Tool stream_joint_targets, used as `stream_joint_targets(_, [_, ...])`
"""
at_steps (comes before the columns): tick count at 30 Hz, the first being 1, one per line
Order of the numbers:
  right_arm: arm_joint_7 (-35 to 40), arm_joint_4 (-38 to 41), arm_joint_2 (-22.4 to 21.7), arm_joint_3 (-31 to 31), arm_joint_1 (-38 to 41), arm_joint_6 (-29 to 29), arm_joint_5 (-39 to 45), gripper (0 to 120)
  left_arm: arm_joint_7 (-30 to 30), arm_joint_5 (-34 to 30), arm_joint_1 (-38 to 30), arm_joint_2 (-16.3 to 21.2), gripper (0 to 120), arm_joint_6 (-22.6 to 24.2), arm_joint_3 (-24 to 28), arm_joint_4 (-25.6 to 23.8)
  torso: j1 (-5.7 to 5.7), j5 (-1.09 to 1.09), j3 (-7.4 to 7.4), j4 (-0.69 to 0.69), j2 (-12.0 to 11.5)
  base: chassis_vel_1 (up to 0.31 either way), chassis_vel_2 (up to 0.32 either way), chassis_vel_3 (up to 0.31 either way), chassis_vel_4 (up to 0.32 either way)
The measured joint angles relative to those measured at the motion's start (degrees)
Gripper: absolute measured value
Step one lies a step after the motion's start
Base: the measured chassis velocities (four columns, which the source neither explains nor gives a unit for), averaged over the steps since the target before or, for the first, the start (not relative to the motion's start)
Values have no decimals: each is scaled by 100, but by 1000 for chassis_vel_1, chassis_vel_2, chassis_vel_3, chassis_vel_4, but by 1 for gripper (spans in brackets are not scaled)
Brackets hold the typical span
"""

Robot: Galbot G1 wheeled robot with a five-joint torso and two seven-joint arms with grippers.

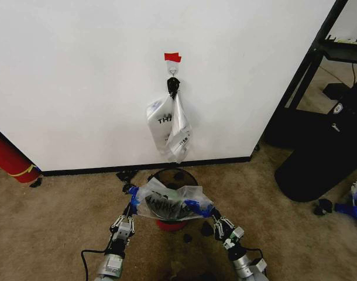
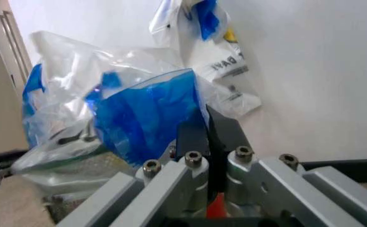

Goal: Pick up the garbage bag from the wall and place it over the trash bin.

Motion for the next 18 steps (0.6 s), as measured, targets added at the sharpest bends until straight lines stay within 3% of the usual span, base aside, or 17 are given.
stream_joint_targets(4, [-20, 262, -233, 30, -213, -80, -32, 18, -16, 350, 258, 141, 43, -63, -79, -346, 0, 1, 0, 0, 0, 0, 0, 0, 0])
stream_joint_targets(6, [-81, 306, -293, 75, -246, -85, -49, 22, -17, 405, 320, 184, 46, -81, -101, -420, 0, 1, 0, -1, 0, 0, 0, 0, 0])
stream_joint_targets(12, [-905, 477, -734, 450, -382, -70, -107, 47, -26, 559, 676, 531, 73, -126, -162, -745, 0, 0, 0, 0, 0, 0, 0, 0, 0])
stream_joint_targets(18, [-1450, 755, -922, 652, -486, -90, -97, 68, -30, 779, 841, 704, 93, -271, -216, -907, 0, 0, 0, 0, 0, 0, 0, 0, 0])
